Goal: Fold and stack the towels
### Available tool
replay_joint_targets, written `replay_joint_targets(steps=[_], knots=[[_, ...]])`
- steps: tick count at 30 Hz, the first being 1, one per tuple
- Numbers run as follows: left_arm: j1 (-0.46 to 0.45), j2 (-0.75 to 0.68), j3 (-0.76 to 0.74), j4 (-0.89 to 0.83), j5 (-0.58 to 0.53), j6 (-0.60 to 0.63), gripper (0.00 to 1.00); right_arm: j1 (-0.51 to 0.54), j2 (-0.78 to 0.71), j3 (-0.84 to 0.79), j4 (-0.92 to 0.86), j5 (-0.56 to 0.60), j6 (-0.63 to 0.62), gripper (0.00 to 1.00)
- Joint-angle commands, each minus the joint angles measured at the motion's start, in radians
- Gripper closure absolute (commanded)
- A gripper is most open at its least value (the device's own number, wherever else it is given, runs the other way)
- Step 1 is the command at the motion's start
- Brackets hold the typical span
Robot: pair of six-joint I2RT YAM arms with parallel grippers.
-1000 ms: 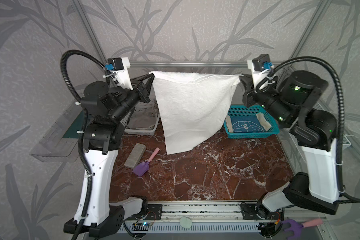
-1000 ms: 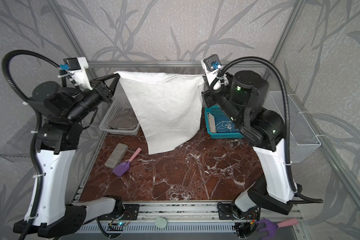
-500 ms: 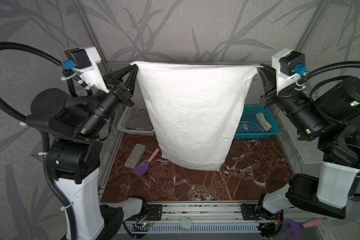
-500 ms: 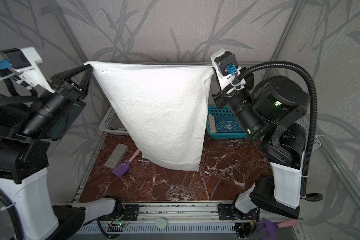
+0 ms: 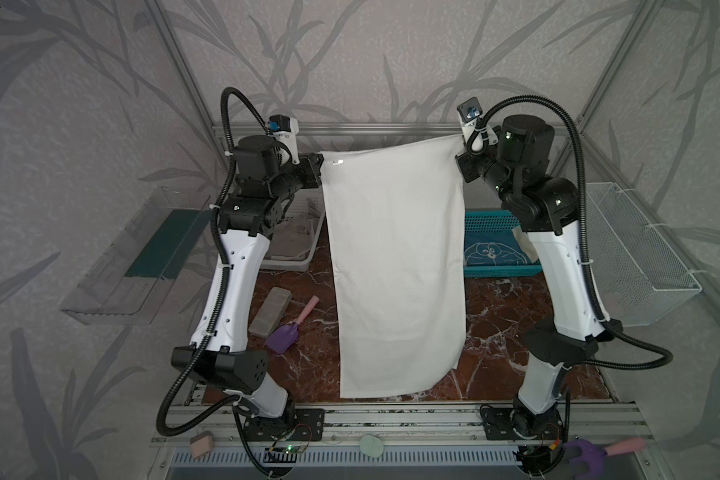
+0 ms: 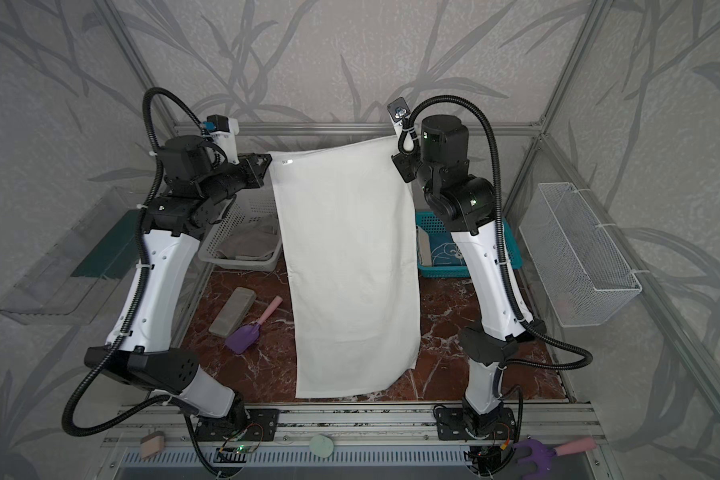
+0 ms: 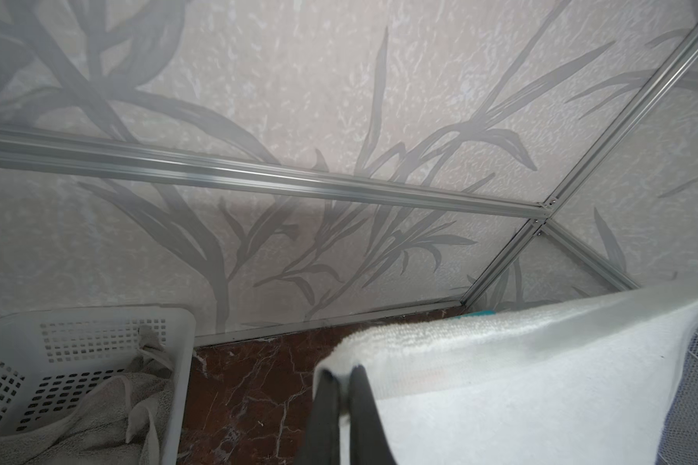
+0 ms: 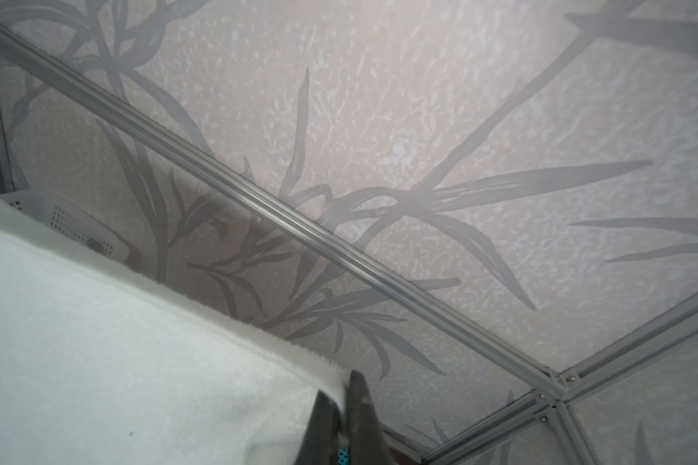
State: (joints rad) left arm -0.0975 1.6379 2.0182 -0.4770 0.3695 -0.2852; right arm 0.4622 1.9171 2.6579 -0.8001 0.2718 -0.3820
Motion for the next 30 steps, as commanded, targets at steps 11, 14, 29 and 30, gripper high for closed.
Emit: replay_joint_targets(steps=[11,14,29,30], knots=[[0.054,0.528,0.135,0.238,0.075,-0.077,1.0,-0.203,0.479,0.08,0.012,-0.427,0.304,1.0],[0.064,0.604,0.172,0.246,0.08,-0.091,1.0,-0.207,0.57,0.174,-0.02,-0.451,0.318,1.0],[0.057,0.264,-0.566,0.433,0.076,-0.163,1.0,-0.155,0.192,-0.56,0.093,-0.469,0.336,1.0],[0.054,0.235,-0.62,0.44,0.067,-0.17,1.0,-0.149,0.143,-0.647,0.127,-0.47,0.342,1.0]])
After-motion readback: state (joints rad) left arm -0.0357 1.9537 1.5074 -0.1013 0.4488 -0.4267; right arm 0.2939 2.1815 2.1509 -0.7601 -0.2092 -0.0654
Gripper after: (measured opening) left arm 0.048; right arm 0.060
